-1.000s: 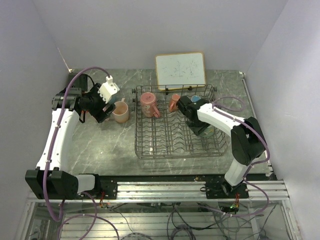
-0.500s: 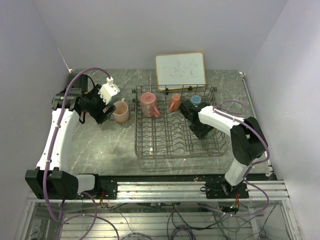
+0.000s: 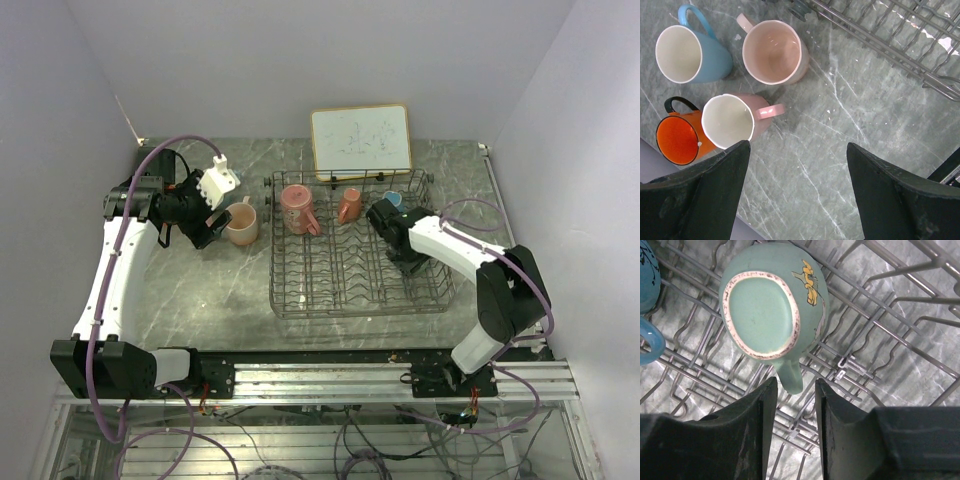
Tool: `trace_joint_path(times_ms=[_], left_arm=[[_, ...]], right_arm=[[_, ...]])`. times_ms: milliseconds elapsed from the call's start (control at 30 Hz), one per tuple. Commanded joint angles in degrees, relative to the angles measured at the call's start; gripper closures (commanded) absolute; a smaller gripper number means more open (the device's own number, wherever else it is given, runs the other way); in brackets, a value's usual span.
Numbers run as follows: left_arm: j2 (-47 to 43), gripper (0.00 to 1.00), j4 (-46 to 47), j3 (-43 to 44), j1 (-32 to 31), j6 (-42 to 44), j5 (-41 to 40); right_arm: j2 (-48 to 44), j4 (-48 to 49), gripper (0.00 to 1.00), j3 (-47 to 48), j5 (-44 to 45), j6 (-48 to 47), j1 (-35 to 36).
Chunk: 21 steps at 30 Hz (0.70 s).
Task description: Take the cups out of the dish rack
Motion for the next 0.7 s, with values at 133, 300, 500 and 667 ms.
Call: trace_joint_path(times_ms=[133,300,500,667], left_arm=[[-1.36,0.11,-1.87,2.41,0.42,0.52,1.54],[-1.26,0.11,-2.15,3.06,0.45,0.16,1.94],[-2.44,0.08,-2.20,1.58,0.43,0.46,2.16],[-2.97,0.01,-2.17,1.05,0.42,0.15,2.45]], right_arm=[[0.96,3.17,0.58,-1.67,0.54,-5.00,-1.52],[2.80,4.22,0.56,-0.80,-0.79,-6.51,-1.52],[3.20,3.57,0.66,-0.38,-0.66,-6.39,-1.50],[0.85,4.50,0.92,-0.84,-0.46,-7.09,-1.63]])
